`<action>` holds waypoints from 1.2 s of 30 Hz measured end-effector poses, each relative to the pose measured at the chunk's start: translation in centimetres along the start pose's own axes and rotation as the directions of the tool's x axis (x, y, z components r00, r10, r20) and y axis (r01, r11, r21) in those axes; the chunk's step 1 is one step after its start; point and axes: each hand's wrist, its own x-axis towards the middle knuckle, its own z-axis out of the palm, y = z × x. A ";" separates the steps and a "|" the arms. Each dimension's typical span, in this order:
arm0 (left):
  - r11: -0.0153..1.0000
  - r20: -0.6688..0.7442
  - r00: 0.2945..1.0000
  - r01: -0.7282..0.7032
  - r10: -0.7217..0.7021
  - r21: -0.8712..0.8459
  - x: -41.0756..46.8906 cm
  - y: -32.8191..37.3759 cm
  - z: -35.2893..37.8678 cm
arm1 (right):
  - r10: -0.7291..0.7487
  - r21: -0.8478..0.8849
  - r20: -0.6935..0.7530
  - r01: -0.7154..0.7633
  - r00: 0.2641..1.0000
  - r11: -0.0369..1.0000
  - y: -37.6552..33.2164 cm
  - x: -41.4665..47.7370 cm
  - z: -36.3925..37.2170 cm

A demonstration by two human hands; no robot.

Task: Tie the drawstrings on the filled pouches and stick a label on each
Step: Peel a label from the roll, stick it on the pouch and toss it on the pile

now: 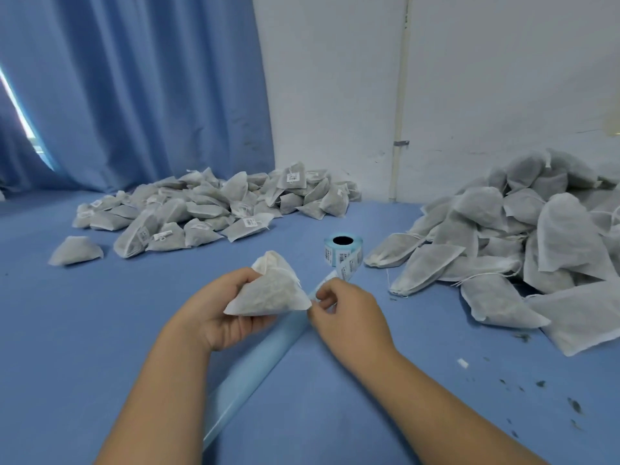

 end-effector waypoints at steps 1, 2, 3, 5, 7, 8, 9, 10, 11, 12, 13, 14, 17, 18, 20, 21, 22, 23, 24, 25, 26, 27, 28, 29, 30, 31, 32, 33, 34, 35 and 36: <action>1.000 0.010 1.000 0.013 -0.013 0.003 0.2 0.0 -0.2 | 0.020 0.017 -0.007 -0.020 1.000 1.000 0.3 0.1 0.6; 1.000 0.020 1.000 0.023 -0.023 0.011 0.5 -0.1 -0.3 | 0.031 0.025 -0.010 -0.031 0.999 0.999 0.6 0.1 1.0; 0.999 0.027 0.999 0.031 -0.031 0.021 0.7 -0.1 -0.4 | 0.038 0.036 -0.015 -0.037 0.999 0.999 1.0 0.2 1.3; 0.998 0.036 0.998 0.044 -0.046 0.043 1.1 -0.2 -0.6 | 0.048 0.056 -0.025 -0.047 0.999 0.997 1.4 0.3 1.5; 0.997 0.047 0.997 0.053 -0.056 0.050 1.5 -0.4 -0.7 | 0.066 0.062 -0.022 -0.064 0.998 0.996 1.5 0.4 1.5; 0.998 0.049 0.997 0.057 -0.059 0.041 1.7 -0.5 -0.8 | 0.082 0.066 -0.016 -0.081 0.996 0.995 1.5 0.6 1.6; 0.998 0.050 0.997 0.063 -0.064 0.025 1.9 -0.6 -0.9 | 0.098 0.068 -0.008 -0.097 0.995 0.993 1.5 0.7 1.6; 0.997 0.049 0.996 0.071 -0.071 0.008 2.0 -0.7 -0.9 | 0.107 0.062 0.001 -0.106 0.994 0.992 1.5 0.8 1.7; 0.997 0.051 0.996 0.080 -0.080 -0.005 2.1 -0.8 -0.9 | 0.108 0.053 0.007 -0.108 0.994 0.993 1.5 0.9 1.7; 0.996 0.052 0.995 0.086 -0.085 -0.011 2.1 -0.8 -0.9 | 0.104 0.046 0.012 -0.105 0.994 0.993 1.4 0.9 1.7; 0.996 0.054 0.995 0.088 -0.087 -0.015 2.1 -0.9 -0.9 | 0.100 0.043 0.016 -0.101 0.995 0.994 1.4 0.9 1.7; 0.996 0.055 0.995 0.086 -0.085 -0.018 2.1 -0.9 -0.9 | 0.096 0.043 0.020 -0.097 0.995 0.994 1.3 0.8 1.6; 0.997 0.065 0.995 0.075 -0.074 -0.011 2.0 -1.0 -0.7 | 0.081 0.061 0.038 -0.084 0.996 0.995 1.2 0.6 1.4; 0.997 0.067 0.995 0.075 -0.074 0.000 2.0 -1.1 -0.7 | 0.076 0.069 0.045 -0.079 0.996 0.995 1.1 0.6 1.3; 0.997 0.070 0.994 0.078 -0.079 0.013 2.0 -1.1 -0.6 | 0.069 0.080 0.050 -0.073 0.996 0.994 1.0 0.4 1.3; 0.997 0.072 0.994 0.079 -0.080 0.018 2.0 -1.1 -0.6 | 0.072 0.084 0.044 -0.076 0.996 0.994 1.0 0.4 1.2; 0.997 0.074 0.994 0.078 -0.080 0.021 2.0 -1.1 -0.6 | 0.079 0.086 0.036 -0.082 0.996 0.993 0.9 0.3 1.2; 0.997 0.074 0.994 0.078 -0.079 0.020 1.9 -1.1 -0.6 | 0.087 0.088 0.028 -0.090 0.996 0.992 0.9 0.3 1.2; 0.997 0.073 0.994 0.076 -0.078 0.019 1.9 -1.1 -0.7 | 0.094 0.092 0.021 -0.095 0.995 0.991 0.9 0.3 1.2; 0.997 0.071 0.994 0.076 -0.077 0.018 1.9 -1.0 -0.7 | 0.098 0.100 0.017 -0.099 0.995 0.990 0.9 0.3 1.1; 0.997 0.071 0.995 0.075 -0.076 0.018 1.9 -1.0 -0.7 | 0.101 0.112 0.015 -0.102 0.995 0.988 0.9 0.2 1.1; 0.997 0.072 0.995 0.074 -0.075 0.018 1.9 -1.0 -0.7 | 0.107 0.127 0.015 -0.108 0.994 0.986 0.9 0.2 1.0; 0.997 0.069 0.995 0.070 -0.072 0.020 1.9 -1.0 -0.6 | 0.117 0.144 0.016 -0.118 0.993 0.983 0.9 0.1 0.9; 0.998 0.065 0.996 0.065 -0.066 0.024 1.8 -0.9 -0.6 | 0.129 0.160 0.017 -0.130 0.991 0.978 0.9 0.0 0.8; 0.998 0.060 0.996 0.057 -0.058 0.026 1.7 -0.9 -0.5 | 0.144 0.177 0.016 -0.145 0.989 0.973 0.9 -0.2 0.5; 0.999 0.055 0.997 0.049 -0.050 0.021 1.6 -0.8 -0.5 | 0.162 0.189 0.013 -0.161 0.987 0.969 1.0 -0.3 0.3; 0.999 0.048 0.998 0.039 -0.040 0.009 1.5 -0.7 -0.5 | 0.180 0.192 0.009 -0.178 0.984 0.965 1.0 -0.3 -0.1; 1.000 0.041 0.999 0.027 -0.027 -0.011 1.5 -0.6 -0.5 | 0.200 0.189 0.002 -0.197 0.980 0.962 1.0 -0.4 -0.5; 0.999 0.038 0.999 0.014 -0.012 -0.030 1.4 -0.5 -0.5 | 0.223 0.187 -0.003 -0.218 0.975 0.958 1.0 -0.4 -1.0; 0.999 0.038 0.999 -0.001 0.003 -0.046 1.3 -0.4 -0.5 | 0.246 0.190 -0.007 -0.240 0.969 0.952 1.1 -0.5 -1.6; 0.998 0.034 0.999 -0.015 0.017 -0.053 1.3 -0.4 -0.4 | 0.269 0.196 -0.008 -0.262 0.963 0.945 1.1 -0.6 -2.2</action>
